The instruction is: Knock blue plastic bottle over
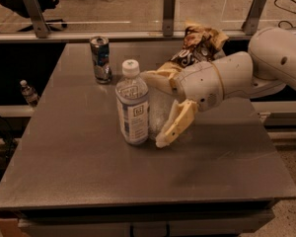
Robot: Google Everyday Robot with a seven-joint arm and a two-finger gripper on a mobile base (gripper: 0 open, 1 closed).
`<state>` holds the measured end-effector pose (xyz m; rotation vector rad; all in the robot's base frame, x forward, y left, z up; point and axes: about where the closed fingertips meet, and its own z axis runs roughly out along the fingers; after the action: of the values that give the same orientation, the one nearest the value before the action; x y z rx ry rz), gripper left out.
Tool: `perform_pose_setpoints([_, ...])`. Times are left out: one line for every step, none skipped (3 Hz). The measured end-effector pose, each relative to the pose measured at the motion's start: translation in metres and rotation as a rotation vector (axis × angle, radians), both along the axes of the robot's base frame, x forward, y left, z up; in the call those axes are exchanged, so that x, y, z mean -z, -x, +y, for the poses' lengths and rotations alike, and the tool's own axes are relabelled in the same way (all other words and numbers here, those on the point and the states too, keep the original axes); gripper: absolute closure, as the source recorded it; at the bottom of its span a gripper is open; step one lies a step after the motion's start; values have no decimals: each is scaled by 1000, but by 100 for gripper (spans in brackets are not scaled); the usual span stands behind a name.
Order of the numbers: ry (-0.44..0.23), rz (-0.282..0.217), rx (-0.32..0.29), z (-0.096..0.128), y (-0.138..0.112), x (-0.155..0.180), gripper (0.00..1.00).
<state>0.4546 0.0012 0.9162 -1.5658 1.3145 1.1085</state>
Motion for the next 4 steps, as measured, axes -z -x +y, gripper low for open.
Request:
perform_pose_setpoints([6, 2, -36, 17, 2, 0, 0])
perform_pose_setpoints([9, 2, -71, 31, 2, 0, 0])
perform_pose_setpoints([12, 7, -88, 39, 3, 0, 17])
perform_pose_setpoints([16, 16, -101, 42, 4, 2, 40])
